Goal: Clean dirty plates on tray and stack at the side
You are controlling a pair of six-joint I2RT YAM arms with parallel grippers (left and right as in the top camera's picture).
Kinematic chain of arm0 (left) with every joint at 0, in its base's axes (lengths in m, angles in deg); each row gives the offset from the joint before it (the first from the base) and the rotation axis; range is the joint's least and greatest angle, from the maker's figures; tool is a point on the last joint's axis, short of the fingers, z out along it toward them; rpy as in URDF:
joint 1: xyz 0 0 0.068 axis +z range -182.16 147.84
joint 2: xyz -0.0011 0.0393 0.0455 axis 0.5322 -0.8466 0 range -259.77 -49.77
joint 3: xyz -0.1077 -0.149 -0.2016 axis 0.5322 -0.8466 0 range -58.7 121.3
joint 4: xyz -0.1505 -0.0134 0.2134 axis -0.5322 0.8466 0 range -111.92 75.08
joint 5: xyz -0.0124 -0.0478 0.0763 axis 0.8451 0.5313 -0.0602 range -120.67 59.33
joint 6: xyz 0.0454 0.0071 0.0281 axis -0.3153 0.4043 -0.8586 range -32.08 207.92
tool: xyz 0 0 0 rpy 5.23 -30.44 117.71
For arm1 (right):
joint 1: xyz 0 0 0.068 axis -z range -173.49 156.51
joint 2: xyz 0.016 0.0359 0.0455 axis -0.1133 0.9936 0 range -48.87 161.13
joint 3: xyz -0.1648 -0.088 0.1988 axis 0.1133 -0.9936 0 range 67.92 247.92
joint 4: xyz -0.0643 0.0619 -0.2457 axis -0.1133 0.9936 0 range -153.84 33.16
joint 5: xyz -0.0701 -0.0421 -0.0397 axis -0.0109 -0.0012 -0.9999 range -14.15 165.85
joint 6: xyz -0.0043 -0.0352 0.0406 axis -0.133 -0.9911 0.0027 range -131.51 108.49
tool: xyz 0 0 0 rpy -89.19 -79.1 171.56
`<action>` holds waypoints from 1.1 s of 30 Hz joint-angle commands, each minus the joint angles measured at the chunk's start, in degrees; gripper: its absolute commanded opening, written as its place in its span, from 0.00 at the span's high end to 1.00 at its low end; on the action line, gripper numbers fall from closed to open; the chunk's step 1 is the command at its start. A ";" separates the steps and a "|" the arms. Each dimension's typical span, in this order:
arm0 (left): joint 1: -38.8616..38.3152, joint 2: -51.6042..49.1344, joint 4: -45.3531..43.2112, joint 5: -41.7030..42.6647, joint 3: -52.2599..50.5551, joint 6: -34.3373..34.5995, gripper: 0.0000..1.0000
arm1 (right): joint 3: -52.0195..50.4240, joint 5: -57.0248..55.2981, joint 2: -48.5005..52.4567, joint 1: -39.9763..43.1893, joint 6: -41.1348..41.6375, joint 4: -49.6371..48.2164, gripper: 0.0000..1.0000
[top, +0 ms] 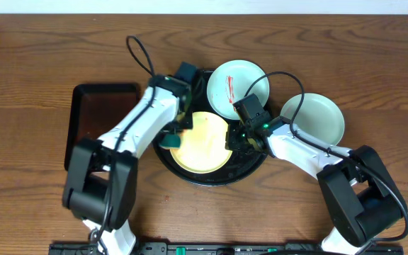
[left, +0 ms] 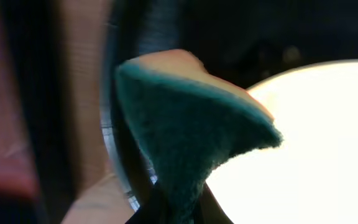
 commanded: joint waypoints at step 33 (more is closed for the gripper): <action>0.55 6.03 2.80 0.26 3.30 0.52 0.92 | 1.05 -47.23 -30.45 -10.40 -9.70 23.43 0.99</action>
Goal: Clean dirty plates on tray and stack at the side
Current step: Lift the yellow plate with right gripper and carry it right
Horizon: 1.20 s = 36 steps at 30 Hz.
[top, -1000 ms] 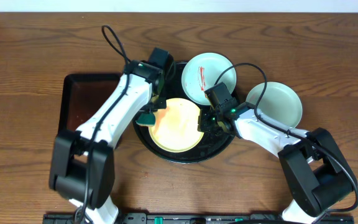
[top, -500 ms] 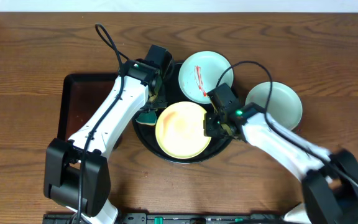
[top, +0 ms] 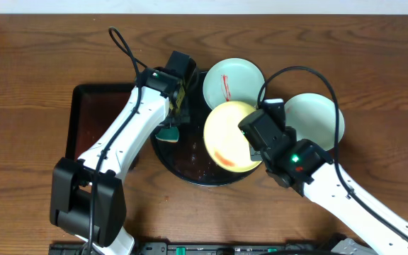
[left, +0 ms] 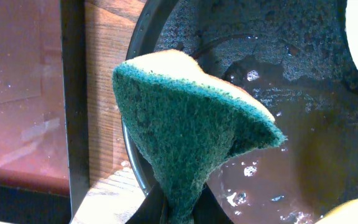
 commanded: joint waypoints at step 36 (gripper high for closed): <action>0.04 0.42 -0.57 -0.28 0.72 0.48 0.92 | 0.31 -54.86 -2.01 -13.79 -14.71 -10.51 0.99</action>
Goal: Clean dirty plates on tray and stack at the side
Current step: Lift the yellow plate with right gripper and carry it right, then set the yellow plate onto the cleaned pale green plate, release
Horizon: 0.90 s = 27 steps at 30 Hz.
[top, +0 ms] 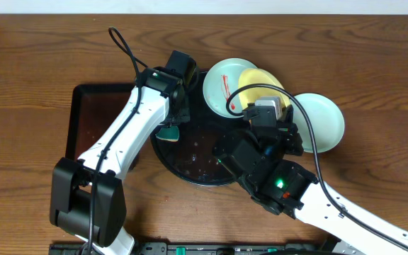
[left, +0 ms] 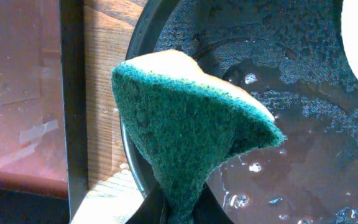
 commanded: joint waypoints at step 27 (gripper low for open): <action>0.02 0.42 -0.04 -0.28 0.72 0.52 0.92 | 0.04 67.30 0.61 30.34 13.33 8.68 0.99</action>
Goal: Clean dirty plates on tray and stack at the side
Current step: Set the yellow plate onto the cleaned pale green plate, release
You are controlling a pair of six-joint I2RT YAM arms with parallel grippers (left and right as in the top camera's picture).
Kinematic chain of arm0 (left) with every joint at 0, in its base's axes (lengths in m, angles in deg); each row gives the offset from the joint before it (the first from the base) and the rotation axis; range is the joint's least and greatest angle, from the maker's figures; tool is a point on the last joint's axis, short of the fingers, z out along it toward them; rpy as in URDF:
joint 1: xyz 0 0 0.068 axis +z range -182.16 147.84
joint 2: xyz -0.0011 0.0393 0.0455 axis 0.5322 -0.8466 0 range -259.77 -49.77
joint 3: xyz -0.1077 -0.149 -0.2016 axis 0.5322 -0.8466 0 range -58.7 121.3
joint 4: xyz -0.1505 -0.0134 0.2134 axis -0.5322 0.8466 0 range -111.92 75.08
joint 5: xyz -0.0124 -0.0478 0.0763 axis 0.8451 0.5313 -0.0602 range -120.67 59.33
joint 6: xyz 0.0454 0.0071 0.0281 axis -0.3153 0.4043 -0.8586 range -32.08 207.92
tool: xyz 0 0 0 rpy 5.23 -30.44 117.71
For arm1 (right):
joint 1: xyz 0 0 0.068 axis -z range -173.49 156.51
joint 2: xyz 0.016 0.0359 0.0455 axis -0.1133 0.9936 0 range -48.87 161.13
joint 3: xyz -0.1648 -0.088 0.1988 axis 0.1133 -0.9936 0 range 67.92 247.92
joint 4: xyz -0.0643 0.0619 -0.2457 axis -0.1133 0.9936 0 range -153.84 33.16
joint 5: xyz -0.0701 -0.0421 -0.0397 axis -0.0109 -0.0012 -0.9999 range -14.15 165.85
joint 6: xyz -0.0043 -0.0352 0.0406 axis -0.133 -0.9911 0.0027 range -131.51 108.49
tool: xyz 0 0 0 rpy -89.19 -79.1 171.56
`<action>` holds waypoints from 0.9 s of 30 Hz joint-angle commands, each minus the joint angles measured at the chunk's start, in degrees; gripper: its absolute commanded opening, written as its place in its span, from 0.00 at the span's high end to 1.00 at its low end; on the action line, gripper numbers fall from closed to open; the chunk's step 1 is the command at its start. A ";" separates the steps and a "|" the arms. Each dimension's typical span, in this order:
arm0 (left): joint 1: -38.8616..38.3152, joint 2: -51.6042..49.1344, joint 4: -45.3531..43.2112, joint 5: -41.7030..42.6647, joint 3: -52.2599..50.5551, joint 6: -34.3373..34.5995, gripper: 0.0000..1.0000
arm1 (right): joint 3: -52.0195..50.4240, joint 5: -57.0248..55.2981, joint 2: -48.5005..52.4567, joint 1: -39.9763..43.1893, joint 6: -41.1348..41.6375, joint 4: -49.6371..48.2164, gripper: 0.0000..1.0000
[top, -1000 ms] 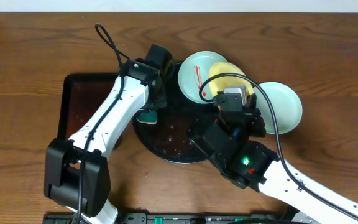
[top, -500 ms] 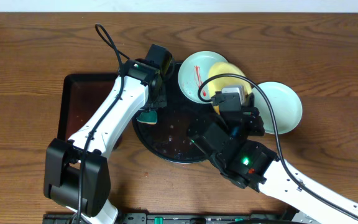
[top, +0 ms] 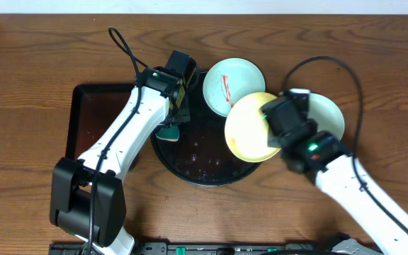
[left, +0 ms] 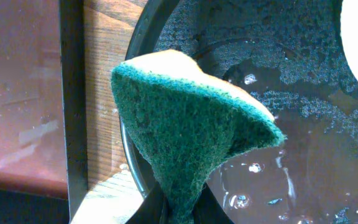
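Note:
My left gripper (top: 170,132) is shut on a folded green sponge (left: 185,124), held over the left rim of the round black tray (top: 190,159). The tray floor (left: 303,155) is wet. In the overhead view my right gripper (top: 269,117) grips the right edge of a yellow plate (top: 250,131), which hangs over the tray's right rim. A pale green plate with a red smear (top: 234,85) sits at the tray's back edge. Another pale green plate (top: 328,113) lies on the table to the right, partly under my right wrist.
A dark rectangular tray (top: 94,120) lies on the wooden table left of the round tray, and its edge (left: 17,93) shows beside the sponge. Cables arc from both arms over the back of the table.
The yellow plate has moved in my right gripper from the back, over the two pale green plates, forward to the tray's right rim. The right arm now reaches in from the right. The left arm is unchanged.
The yellow plate first lay in the round tray, the sponge at its left edge and my right gripper at its right edge. Then it was raised off the tray with the sponge drawn back to the left rim. Later it was at the back, and now it is over the right rim.

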 commanded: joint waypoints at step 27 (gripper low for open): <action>0.04 0.42 -0.39 -0.28 0.72 0.50 0.92 | 0.02 16.90 14.03 39.89 -7.91 -0.98 0.99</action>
